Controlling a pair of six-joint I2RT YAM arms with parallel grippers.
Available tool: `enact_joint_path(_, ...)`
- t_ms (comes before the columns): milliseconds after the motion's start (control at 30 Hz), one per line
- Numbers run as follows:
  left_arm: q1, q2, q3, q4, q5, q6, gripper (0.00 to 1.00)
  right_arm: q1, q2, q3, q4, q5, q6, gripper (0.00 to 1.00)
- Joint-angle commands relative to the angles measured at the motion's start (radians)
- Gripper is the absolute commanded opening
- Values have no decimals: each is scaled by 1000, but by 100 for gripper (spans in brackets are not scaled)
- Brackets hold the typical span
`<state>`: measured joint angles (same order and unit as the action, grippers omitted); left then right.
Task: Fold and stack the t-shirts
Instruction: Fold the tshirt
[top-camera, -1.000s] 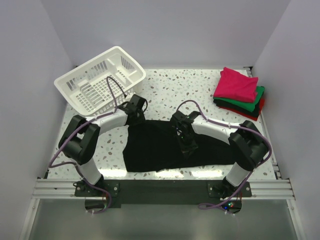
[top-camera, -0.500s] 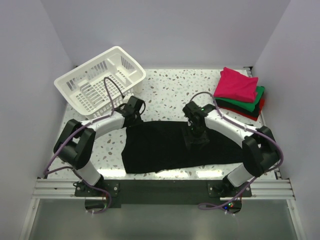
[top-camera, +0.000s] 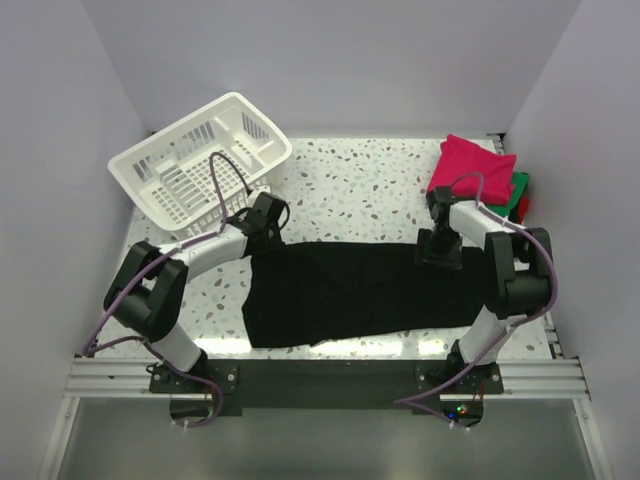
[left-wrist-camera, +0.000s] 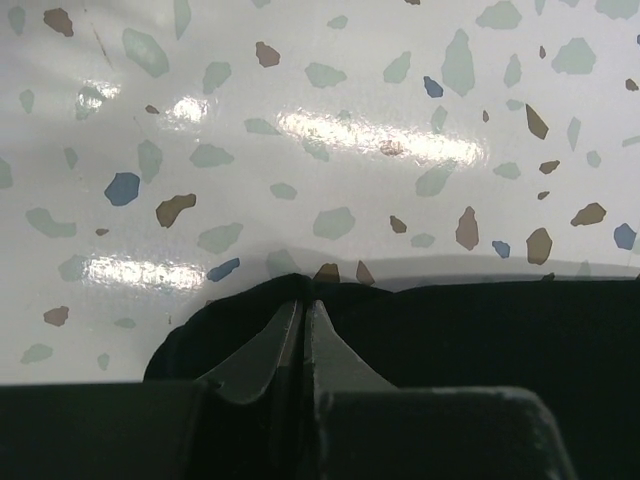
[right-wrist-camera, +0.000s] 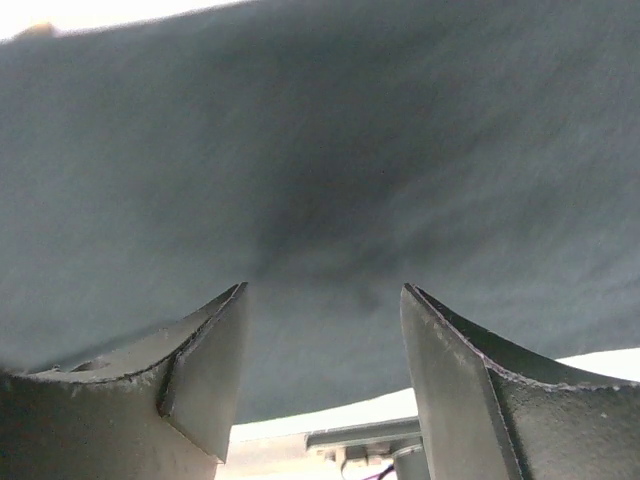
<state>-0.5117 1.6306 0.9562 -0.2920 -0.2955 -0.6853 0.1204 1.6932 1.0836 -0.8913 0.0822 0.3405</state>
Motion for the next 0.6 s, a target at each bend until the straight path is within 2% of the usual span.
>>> enact_joint_path(0,7,-29,24,40,-27,70,6,-18,72,39,58,80,17,65)
enact_joint_path(233,15,-69,10,24,-80,116,6,-62,207,47,58,137,31,65)
enact_joint_path(567,38,-60,19,2,-139,168,9,-74,246,64,52,157,23,65)
